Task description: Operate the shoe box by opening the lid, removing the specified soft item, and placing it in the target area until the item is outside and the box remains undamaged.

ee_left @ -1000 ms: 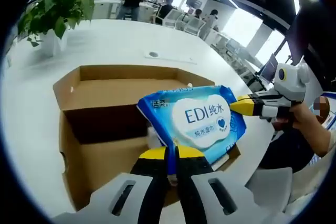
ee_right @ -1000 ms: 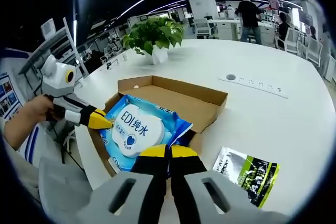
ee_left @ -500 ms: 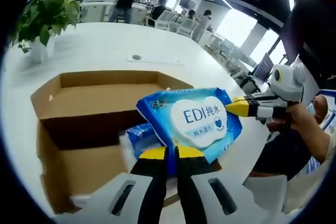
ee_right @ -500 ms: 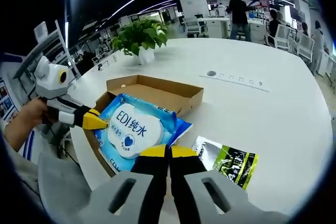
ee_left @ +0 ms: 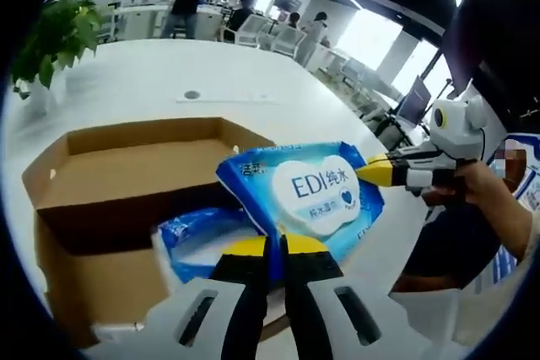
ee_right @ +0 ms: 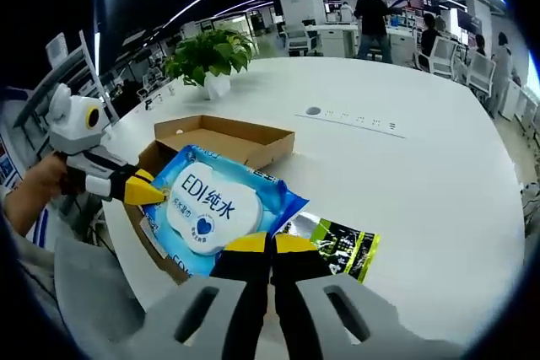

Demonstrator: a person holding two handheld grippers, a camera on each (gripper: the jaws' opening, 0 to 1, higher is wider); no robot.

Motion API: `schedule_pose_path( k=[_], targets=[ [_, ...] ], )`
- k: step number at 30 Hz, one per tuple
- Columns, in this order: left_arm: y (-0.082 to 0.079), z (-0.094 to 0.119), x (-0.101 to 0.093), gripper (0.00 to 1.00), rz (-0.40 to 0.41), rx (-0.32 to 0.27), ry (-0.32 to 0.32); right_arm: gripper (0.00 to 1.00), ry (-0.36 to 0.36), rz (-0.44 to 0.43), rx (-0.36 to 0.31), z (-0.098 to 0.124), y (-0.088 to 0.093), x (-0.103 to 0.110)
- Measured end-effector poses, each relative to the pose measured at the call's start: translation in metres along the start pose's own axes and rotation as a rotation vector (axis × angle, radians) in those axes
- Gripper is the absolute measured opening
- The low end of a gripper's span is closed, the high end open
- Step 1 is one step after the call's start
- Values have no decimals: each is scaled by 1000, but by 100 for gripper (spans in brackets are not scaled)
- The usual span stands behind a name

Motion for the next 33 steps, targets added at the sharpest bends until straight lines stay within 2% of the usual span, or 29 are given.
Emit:
schedule_pose_path(
  k=[6,19,24,33],
  targets=[
    [-3,-11,-13,2,-23,5,15,0,17,-9,7,7,3,-15],
    [-7,-37,-34,2,-93,56,46,0,53,-32,27,16,15,-44],
    [-6,-49,-38,2,-108,80,53,0,71,-40,34,16,18,-54],
    [-4,-71,-38,2,-182,155,40,0,97,-31,59,6,28,-68]
  ],
)
Point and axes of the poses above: the point that each gripper's makers call its tool centre point, and the gripper's own axes: z roughly backward along the fingers, x roughly to its left, y roughly out of its underside, the point moved 4 cm from there along z, roughly backward along the fingers, and after that the axes turned 2 degrees about -z, right-handed, at the moved point
